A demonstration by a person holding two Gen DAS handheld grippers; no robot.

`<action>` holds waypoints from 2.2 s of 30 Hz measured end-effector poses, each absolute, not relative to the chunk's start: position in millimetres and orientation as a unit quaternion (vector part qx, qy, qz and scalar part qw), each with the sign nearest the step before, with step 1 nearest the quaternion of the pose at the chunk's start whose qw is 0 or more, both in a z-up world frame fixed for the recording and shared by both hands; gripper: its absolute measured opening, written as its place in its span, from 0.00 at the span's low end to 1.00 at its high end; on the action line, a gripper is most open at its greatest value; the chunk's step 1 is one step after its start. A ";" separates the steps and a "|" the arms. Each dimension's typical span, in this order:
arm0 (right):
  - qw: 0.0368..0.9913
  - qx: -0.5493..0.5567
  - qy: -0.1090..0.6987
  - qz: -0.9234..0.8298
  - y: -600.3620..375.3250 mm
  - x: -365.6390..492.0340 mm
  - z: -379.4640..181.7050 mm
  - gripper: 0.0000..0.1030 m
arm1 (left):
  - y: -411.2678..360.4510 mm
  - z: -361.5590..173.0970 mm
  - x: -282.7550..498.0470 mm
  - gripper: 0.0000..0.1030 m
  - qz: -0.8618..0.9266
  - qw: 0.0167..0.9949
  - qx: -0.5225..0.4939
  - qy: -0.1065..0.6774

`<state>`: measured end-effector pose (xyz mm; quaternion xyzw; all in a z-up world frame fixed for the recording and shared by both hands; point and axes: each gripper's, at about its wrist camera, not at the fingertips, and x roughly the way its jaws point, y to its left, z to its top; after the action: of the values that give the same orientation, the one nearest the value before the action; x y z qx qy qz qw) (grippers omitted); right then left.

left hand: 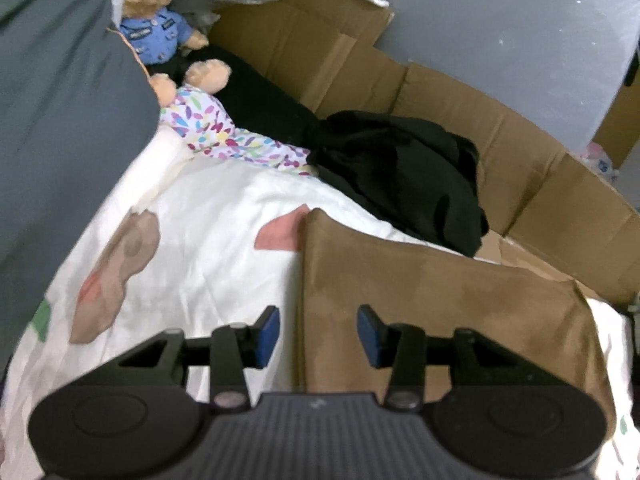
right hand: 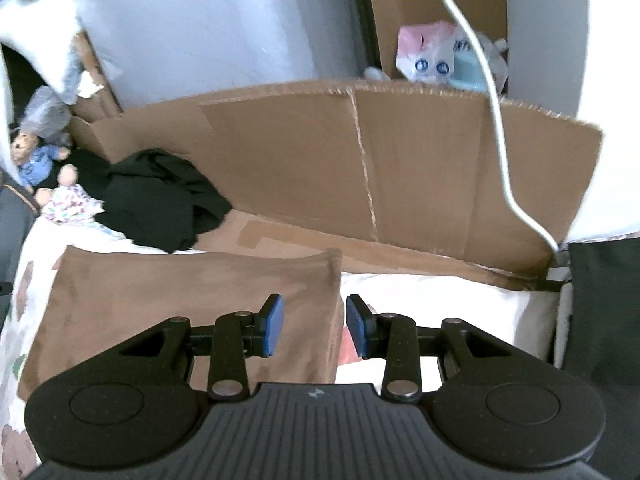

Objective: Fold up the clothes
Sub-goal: 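Open both grippers and pull back from the folded T-shirt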

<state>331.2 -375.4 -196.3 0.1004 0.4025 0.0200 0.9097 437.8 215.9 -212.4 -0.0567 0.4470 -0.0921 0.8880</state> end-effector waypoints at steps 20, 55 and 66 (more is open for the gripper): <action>0.921 0.114 0.372 0.033 -353.7 228.7 -172.9 0.46 | 218.8 -154.6 344.9 0.51 -0.108 0.892 -0.050 0.436; 0.899 0.155 0.409 -0.001 -365.4 211.3 -273.3 0.46 | 246.9 -281.7 324.4 0.51 -0.081 0.863 -0.098 0.489; 0.898 0.146 0.415 0.019 -349.0 213.1 -286.6 0.46 | 240.5 -285.4 325.7 0.51 -0.091 0.865 -0.090 0.485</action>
<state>213.1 -349.0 -286.6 0.1462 0.4151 0.0190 0.8977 325.7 240.5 -285.4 -0.0895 0.4849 -0.0913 0.8652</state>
